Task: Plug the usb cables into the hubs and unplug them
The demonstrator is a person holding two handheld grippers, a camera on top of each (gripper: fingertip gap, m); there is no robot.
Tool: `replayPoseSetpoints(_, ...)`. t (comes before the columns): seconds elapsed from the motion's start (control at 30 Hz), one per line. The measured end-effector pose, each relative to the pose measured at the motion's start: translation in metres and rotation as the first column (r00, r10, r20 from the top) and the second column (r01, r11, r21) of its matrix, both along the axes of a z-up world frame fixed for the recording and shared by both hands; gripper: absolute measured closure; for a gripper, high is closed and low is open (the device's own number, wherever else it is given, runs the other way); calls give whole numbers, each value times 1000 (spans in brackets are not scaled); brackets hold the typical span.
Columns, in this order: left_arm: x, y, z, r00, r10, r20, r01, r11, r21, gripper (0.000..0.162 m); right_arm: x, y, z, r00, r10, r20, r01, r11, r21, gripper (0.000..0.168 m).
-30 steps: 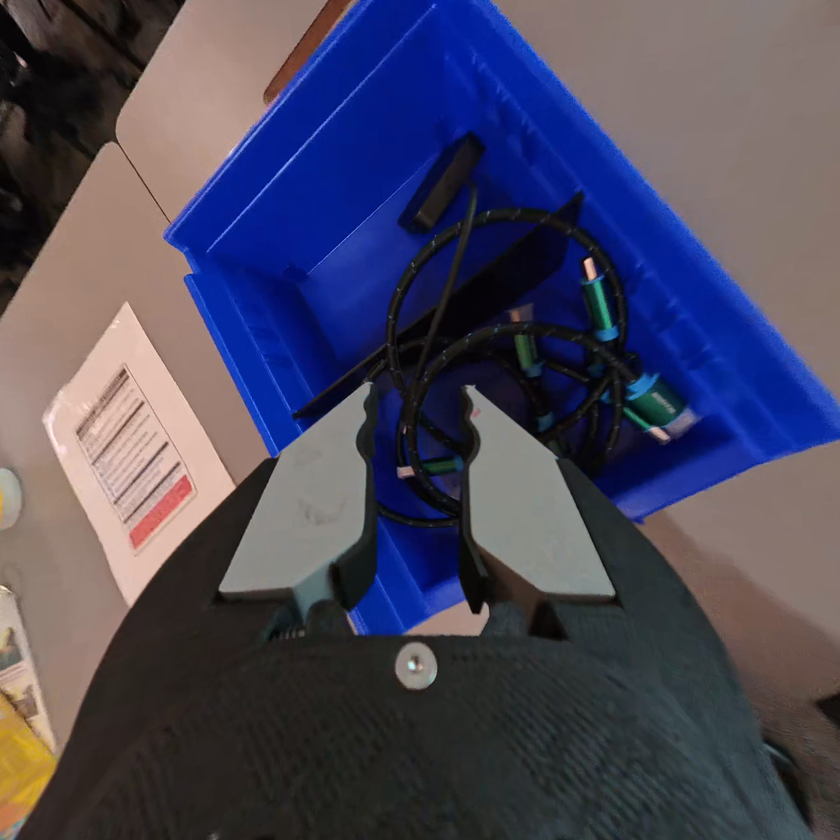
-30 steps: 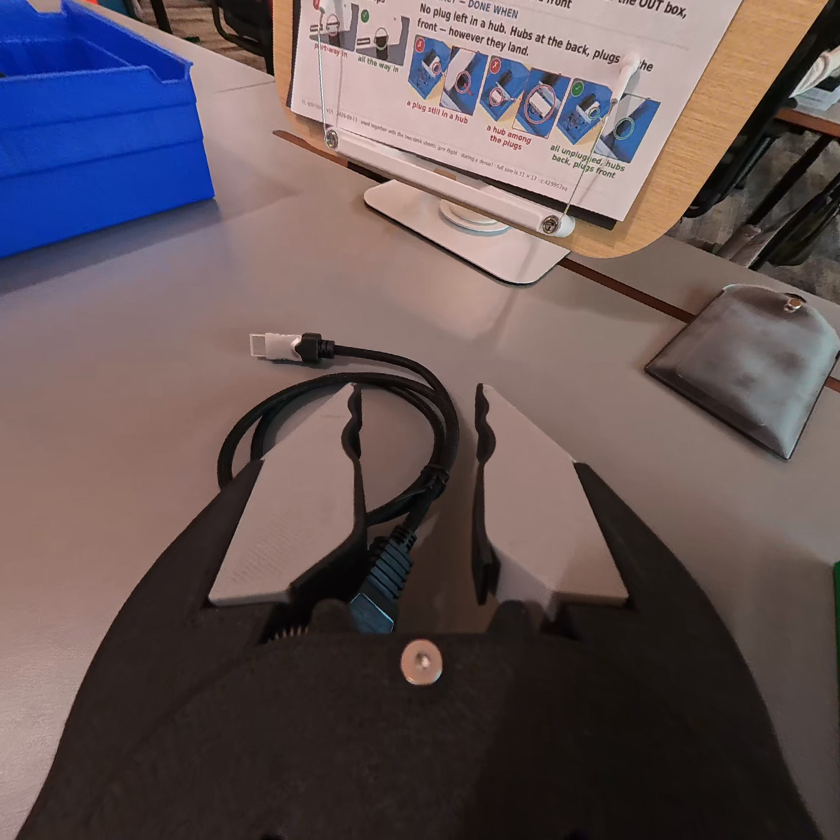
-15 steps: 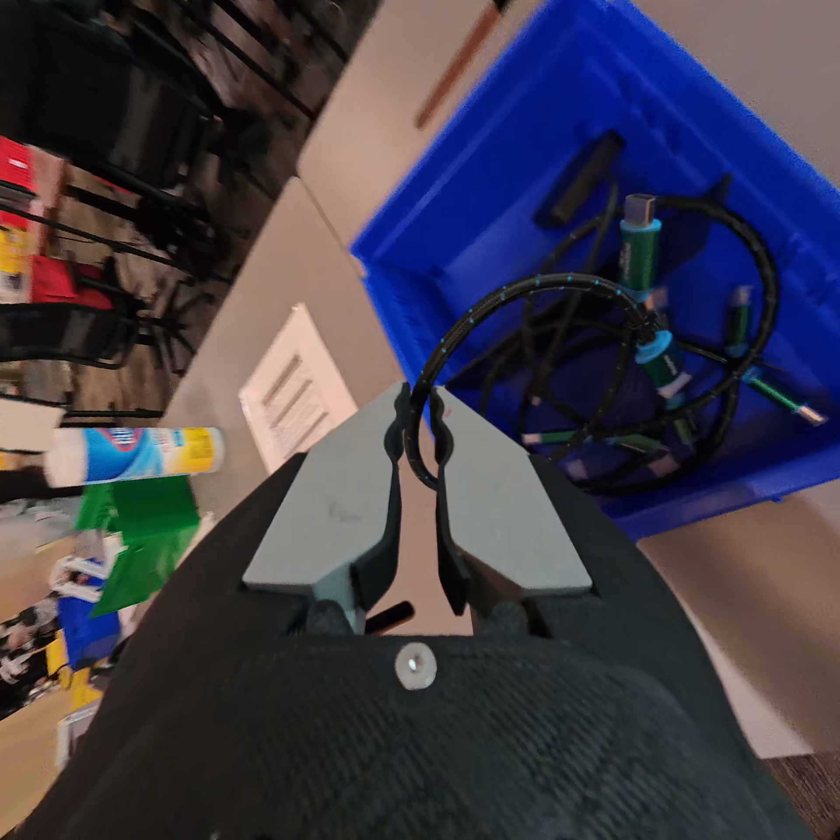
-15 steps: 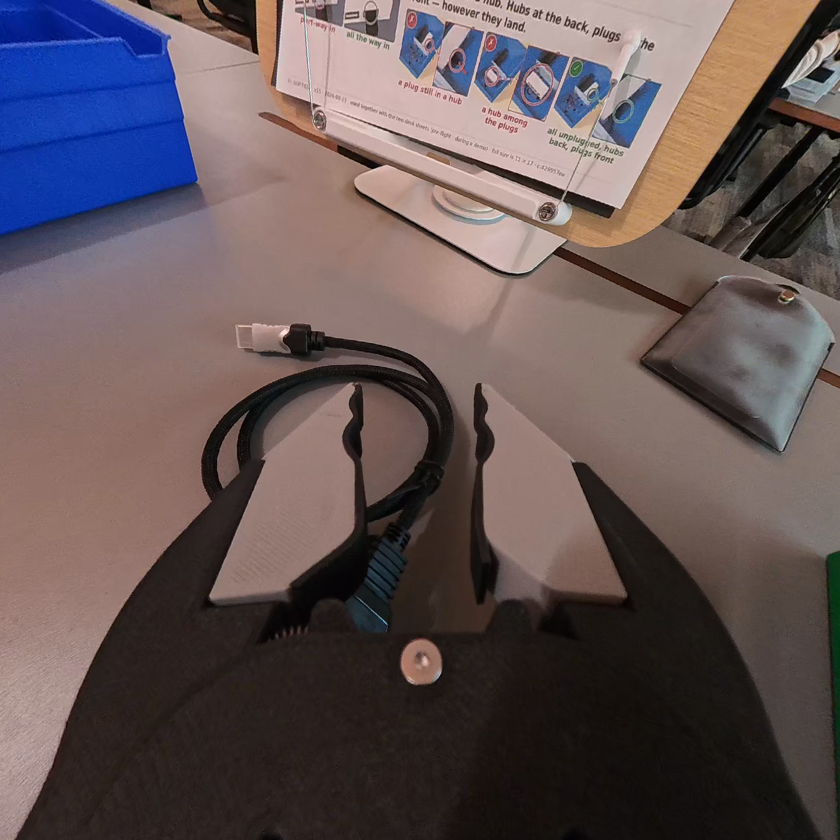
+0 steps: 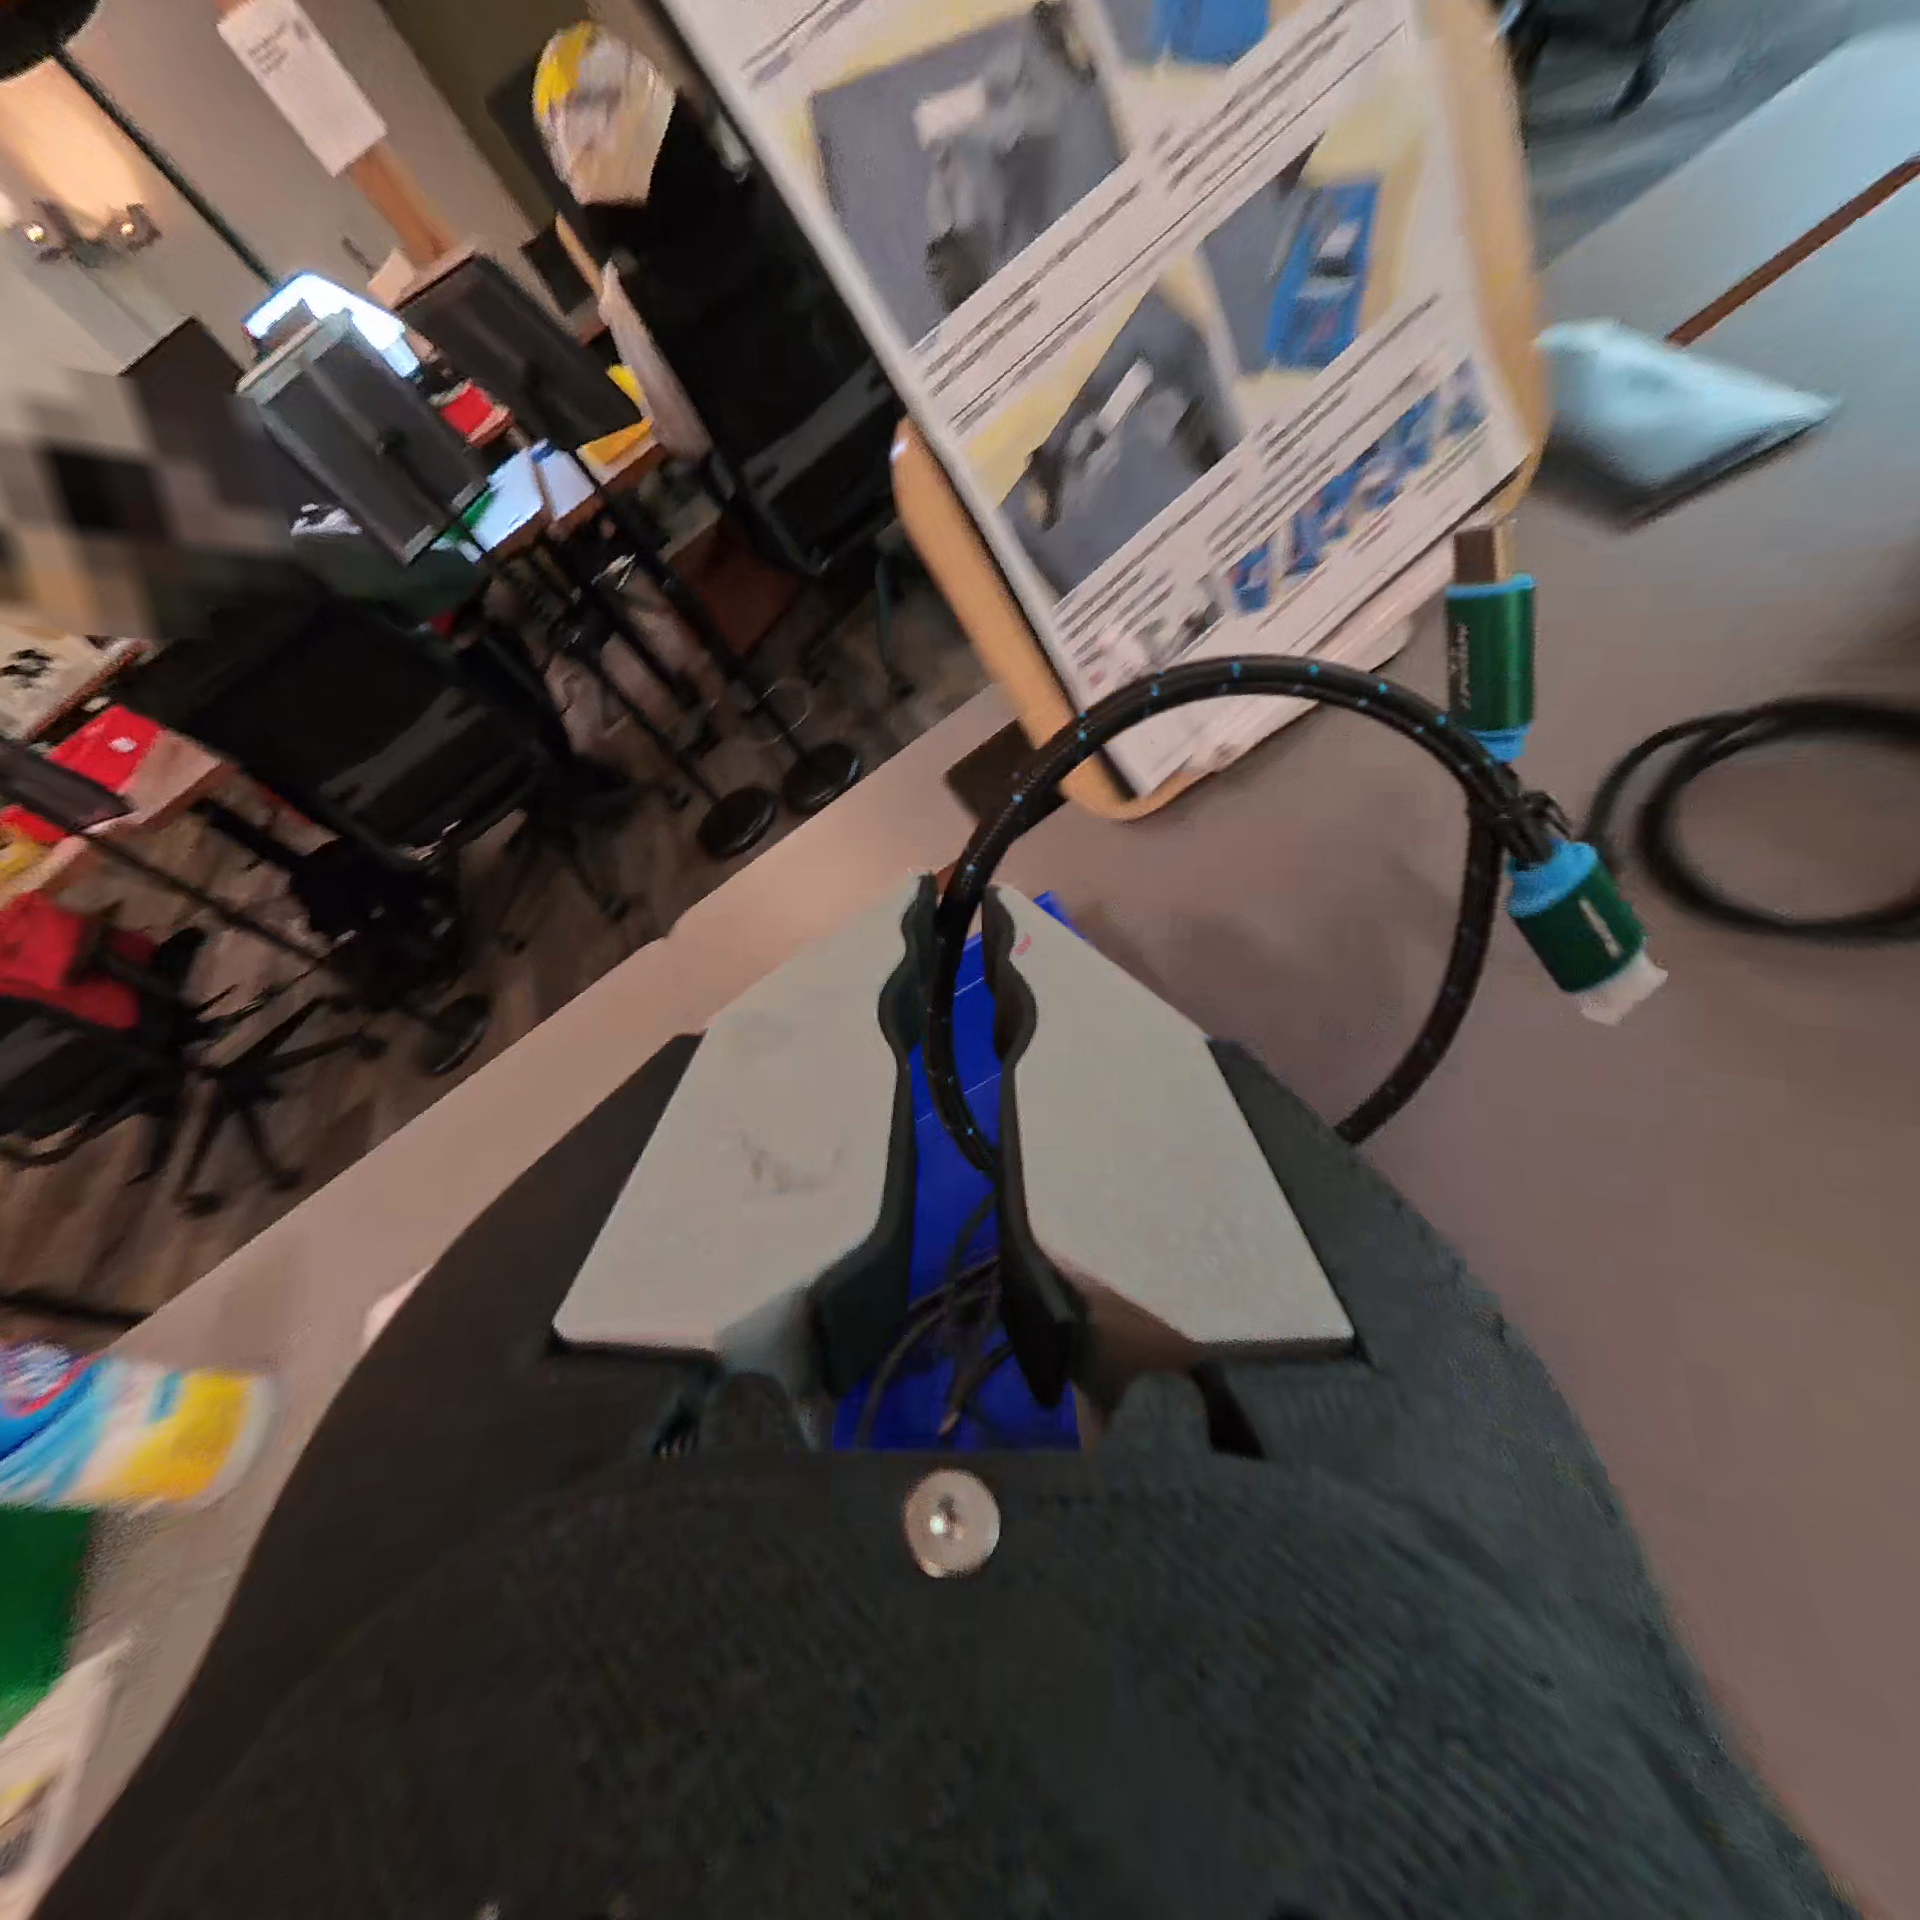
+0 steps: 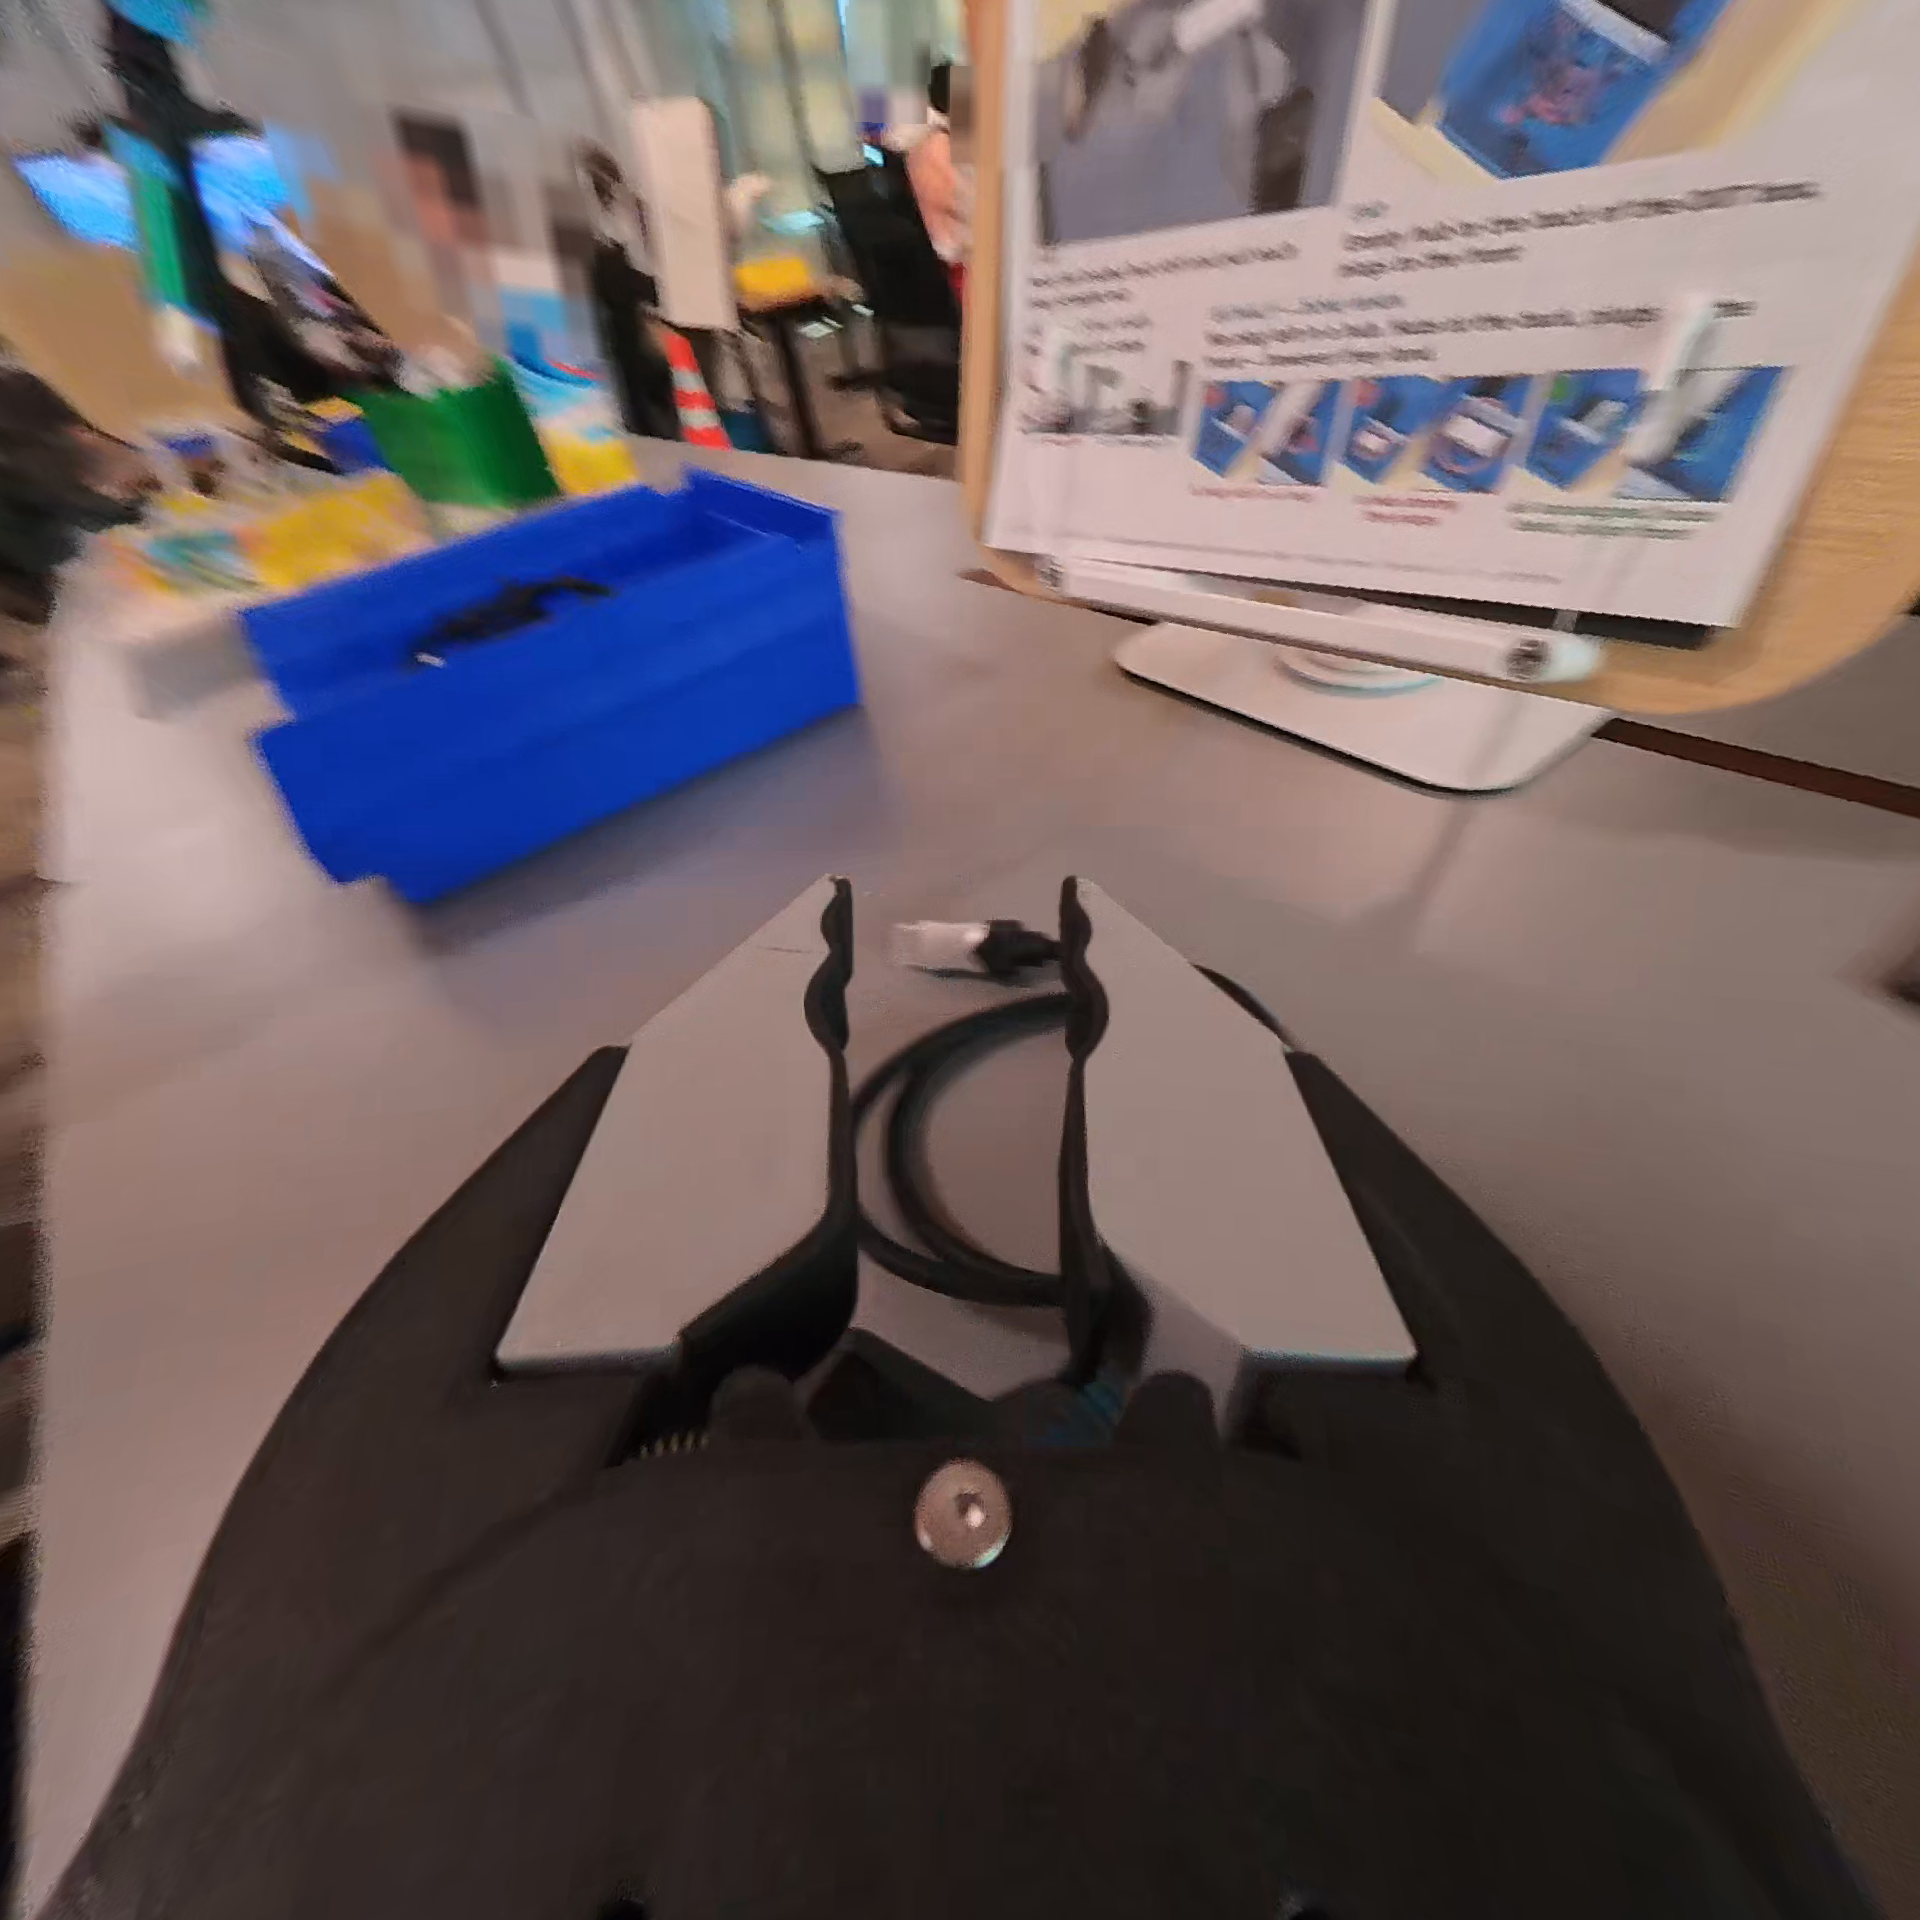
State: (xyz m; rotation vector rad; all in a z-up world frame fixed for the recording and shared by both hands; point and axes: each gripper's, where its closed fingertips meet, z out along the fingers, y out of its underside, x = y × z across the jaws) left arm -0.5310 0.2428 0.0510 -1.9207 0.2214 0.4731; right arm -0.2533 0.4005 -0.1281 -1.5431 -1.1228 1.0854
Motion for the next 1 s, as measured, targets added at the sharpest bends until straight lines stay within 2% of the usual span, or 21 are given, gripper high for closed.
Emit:
replayPoseSetpoints(0.1, 43, 20, -11, 996, -78, 51, 74, 995, 65, 156, -6, -26, 8, 987, 145, -63, -150, 986, -80, 118)
replayPoseSetpoints(0.27, 116, 55, -39, 962, -244, 124, 226, 964, 139, 156, -15, -69, 19, 918, 356, -174, -385, 906, -178, 106)
replayPoseSetpoints(0.33, 138, 68, -53, 944, -295, 148, 272, 950, 156, 156, -15, -74, 26, 902, 371, -222, -412, 892, -188, 102)
replayPoseSetpoints(0.43, 165, 85, -73, 913, -352, 209, 314, 929, 195, 156, -13, -66, 33, 905, 332, -267, -388, 902, -192, 86)
replayPoseSetpoints(0.6, 192, 99, -102, 870, -417, 262, 378, 906, 189, 158, -7, -75, 50, 833, 392, -390, -507, 822, -259, 88)
replayPoseSetpoints(0.67, 195, 103, -105, 866, -421, 270, 375, 904, 204, 158, 0, -87, 58, 772, 457, -441, -597, 759, -260, 101)
replayPoseSetpoints(0.77, 194, 106, -103, 857, -427, 289, 363, 897, 251, 158, 8, -97, 67, 701, 509, -499, -681, 684, -260, 100)
replayPoseSetpoints(0.83, 192, 105, -95, 847, -448, 285, 366, 881, 300, 158, 7, -97, 63, 709, 516, -480, -679, 683, -269, 99)
replayPoseSetpoints(0.93, 196, 91, -70, 810, -551, 199, 441, 798, 411, 158, 14, -103, 64, 680, 559, -474, -707, 670, -225, 91)
replayPoseSetpoints(1.0, 200, 79, -60, 802, -586, 120, 490, 759, 429, 158, 18, -104, 66, 667, 578, -471, -718, 667, -198, 88)
